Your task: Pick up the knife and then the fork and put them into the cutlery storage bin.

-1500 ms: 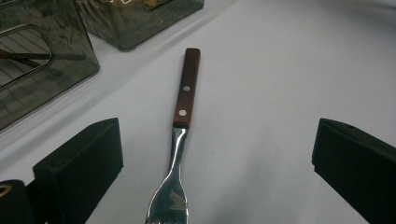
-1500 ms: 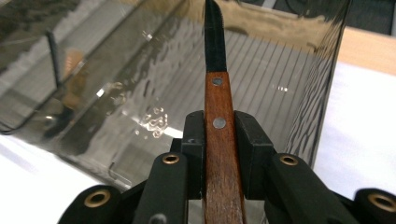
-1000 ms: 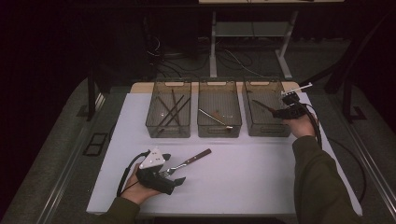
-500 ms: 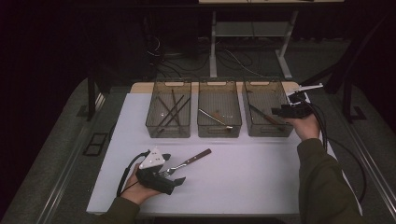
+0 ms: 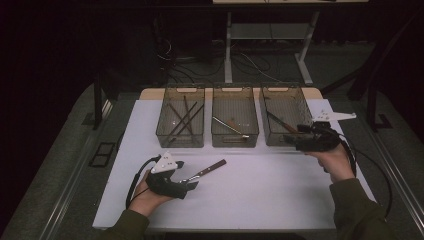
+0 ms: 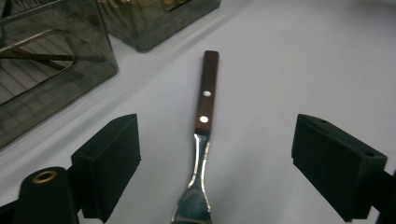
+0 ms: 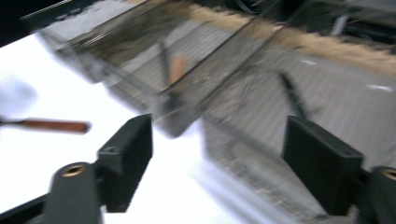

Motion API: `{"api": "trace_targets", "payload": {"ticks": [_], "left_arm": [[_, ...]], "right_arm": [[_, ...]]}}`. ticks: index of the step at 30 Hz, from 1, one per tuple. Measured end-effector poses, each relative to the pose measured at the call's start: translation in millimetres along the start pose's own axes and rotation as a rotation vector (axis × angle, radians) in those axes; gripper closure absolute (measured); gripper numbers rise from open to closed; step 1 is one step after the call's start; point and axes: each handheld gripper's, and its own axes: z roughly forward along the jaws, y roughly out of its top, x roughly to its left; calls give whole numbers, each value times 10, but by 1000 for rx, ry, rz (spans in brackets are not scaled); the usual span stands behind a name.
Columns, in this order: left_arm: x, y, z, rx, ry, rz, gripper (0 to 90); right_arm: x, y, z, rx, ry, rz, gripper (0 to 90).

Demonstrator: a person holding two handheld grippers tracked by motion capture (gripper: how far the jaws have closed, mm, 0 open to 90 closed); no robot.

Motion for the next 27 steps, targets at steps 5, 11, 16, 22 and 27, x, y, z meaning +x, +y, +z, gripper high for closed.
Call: {"api": "trace_targets", "payload": {"ticks": [5,11,16,22,27], "left_arm": [[89,99,38,-7,8,-28,225],[138,182,100,22,-7,-27,383],[132,227,224,74,-22,-6,503],[133,210,335,164,-35,-5,639],[104,201,417,200,-43,15,677]], "right_arm": [[230,-232,2,11,35,-26,174],[407,-533,-43,-7,79,-1,169],[503,-759,-92,-27,78,-19,169],[596,-998,-137,30,62,-29,169],[631,-1030,-173,24,73,-34,169]]}}
